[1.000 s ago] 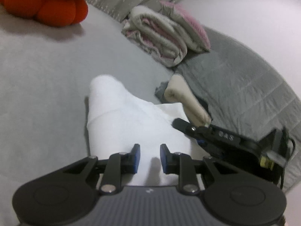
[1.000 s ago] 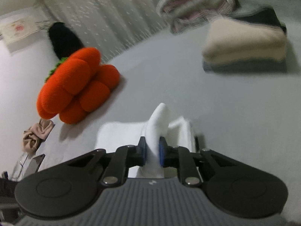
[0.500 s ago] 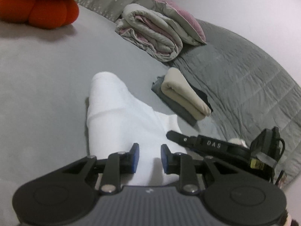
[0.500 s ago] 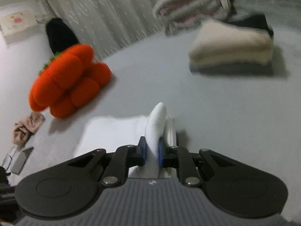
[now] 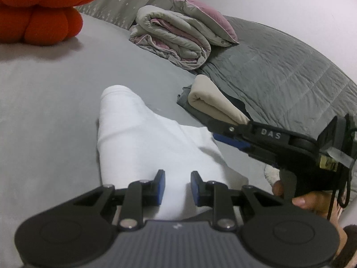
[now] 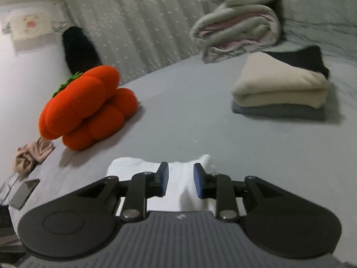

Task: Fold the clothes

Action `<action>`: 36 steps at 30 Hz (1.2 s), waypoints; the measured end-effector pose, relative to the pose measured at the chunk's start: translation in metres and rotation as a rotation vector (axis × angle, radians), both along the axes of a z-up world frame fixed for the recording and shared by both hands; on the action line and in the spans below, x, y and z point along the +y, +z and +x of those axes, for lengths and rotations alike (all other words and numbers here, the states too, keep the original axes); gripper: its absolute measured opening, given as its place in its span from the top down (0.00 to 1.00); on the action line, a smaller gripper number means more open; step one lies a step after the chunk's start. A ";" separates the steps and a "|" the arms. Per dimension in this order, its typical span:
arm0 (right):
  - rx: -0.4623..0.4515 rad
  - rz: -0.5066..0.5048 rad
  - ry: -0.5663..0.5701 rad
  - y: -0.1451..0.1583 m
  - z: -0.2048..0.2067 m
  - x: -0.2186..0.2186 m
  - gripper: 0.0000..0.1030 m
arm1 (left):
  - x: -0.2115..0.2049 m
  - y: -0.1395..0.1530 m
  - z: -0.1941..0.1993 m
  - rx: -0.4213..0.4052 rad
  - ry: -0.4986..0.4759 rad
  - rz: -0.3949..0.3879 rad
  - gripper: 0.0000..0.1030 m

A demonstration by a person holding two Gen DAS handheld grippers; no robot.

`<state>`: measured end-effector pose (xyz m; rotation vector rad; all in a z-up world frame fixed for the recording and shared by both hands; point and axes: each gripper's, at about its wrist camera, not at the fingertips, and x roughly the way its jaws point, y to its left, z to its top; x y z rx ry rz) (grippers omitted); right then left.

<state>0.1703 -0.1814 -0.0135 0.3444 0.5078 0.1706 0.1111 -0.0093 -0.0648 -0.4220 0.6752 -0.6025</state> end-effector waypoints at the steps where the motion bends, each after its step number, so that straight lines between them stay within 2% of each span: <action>1: -0.006 -0.014 0.014 -0.001 0.001 0.004 0.72 | 0.000 0.000 0.000 -0.001 -0.001 0.002 0.75; 7: 0.030 -0.076 0.038 -0.015 0.012 0.010 0.73 | 0.000 0.001 0.001 -0.002 -0.019 0.014 0.75; 9: 0.066 -0.077 0.029 -0.023 0.016 0.004 0.83 | -0.001 0.002 0.002 -0.001 -0.031 0.023 0.75; 12: 0.092 -0.039 0.028 -0.029 0.020 -0.004 0.84 | -0.003 0.006 0.004 -0.010 -0.043 0.044 0.75; 15: 0.089 -0.052 0.027 -0.025 0.016 -0.002 0.84 | -0.003 0.012 0.007 -0.031 -0.035 0.048 0.75; 17: 0.074 -0.065 0.038 -0.021 0.009 -0.001 0.83 | -0.002 0.015 0.010 -0.052 -0.019 0.047 0.75; 19: 0.059 -0.077 0.054 -0.017 0.002 0.001 0.74 | -0.001 0.017 0.013 -0.075 0.008 0.049 0.75; 20: 0.051 -0.083 0.061 -0.015 -0.002 0.002 0.73 | 0.000 0.017 0.015 -0.087 0.025 0.050 0.75; 23: 0.028 -0.100 0.084 -0.009 -0.013 0.004 0.72 | 0.002 0.019 0.020 -0.122 0.081 0.058 0.75; 29: -0.014 -0.138 0.131 0.002 -0.034 0.009 0.72 | 0.007 0.007 0.029 -0.122 0.143 0.081 0.76; 33: 0.005 -0.158 0.150 -0.006 -0.038 0.002 0.71 | 0.004 0.006 0.023 -0.155 0.145 0.125 0.76; 36: 0.066 -0.130 0.141 -0.020 -0.033 -0.007 0.68 | 0.006 0.003 0.022 -0.148 0.140 0.129 0.79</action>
